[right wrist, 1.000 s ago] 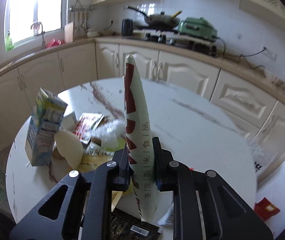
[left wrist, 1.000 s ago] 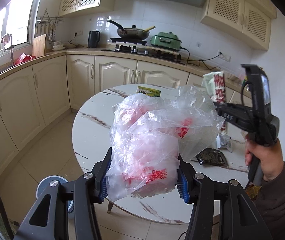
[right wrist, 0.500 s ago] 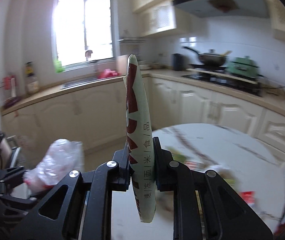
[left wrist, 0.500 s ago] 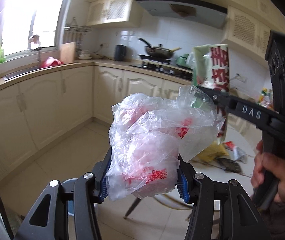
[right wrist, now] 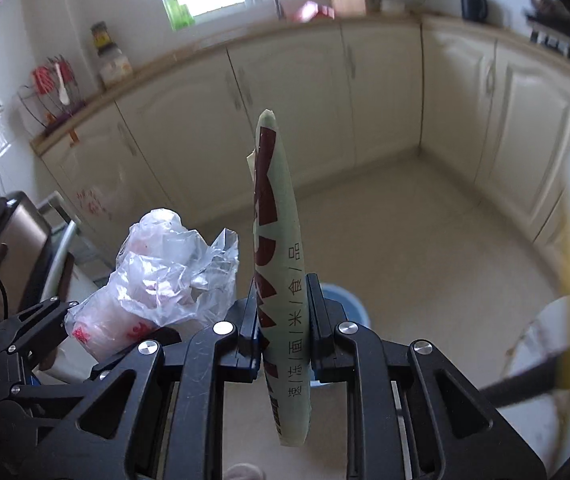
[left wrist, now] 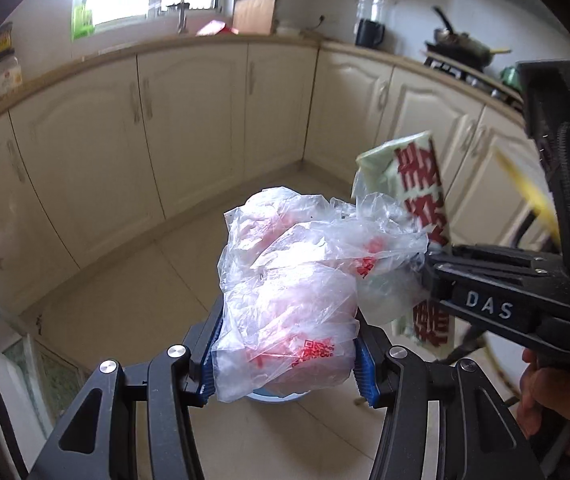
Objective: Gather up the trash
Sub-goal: 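Carry both items over the blue bucket and open both tools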
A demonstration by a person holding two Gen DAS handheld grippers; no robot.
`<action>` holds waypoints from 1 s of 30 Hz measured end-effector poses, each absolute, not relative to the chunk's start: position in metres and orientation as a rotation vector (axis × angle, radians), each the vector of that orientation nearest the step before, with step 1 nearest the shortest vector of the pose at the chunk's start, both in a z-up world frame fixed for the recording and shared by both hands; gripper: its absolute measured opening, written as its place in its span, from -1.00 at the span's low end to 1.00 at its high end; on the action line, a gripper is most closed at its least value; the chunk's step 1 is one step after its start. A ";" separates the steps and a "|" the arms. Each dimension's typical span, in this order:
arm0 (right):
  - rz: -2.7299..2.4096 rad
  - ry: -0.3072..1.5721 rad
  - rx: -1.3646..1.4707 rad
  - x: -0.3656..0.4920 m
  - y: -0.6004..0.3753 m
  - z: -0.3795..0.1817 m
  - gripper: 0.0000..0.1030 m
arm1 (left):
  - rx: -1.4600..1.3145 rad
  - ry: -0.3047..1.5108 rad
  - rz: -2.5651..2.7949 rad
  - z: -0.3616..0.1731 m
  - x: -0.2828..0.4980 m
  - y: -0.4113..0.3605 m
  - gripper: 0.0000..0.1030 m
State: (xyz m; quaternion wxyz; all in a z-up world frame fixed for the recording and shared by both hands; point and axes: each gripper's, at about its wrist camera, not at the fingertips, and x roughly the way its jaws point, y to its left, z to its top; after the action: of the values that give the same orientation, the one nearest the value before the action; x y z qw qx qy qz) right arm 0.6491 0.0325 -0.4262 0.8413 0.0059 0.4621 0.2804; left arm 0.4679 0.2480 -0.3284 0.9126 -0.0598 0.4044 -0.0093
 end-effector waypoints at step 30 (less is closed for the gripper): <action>0.493 1.280 0.139 0.757 0.052 -0.621 0.64 | -0.160 1.045 0.102 -0.487 0.602 0.236 0.72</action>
State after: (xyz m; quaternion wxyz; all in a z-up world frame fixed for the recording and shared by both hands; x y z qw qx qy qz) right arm 0.7575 0.0519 -0.6214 0.7716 0.0640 0.5906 0.2273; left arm 0.6019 0.2362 -0.4868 0.8624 -0.0764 0.4981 0.0487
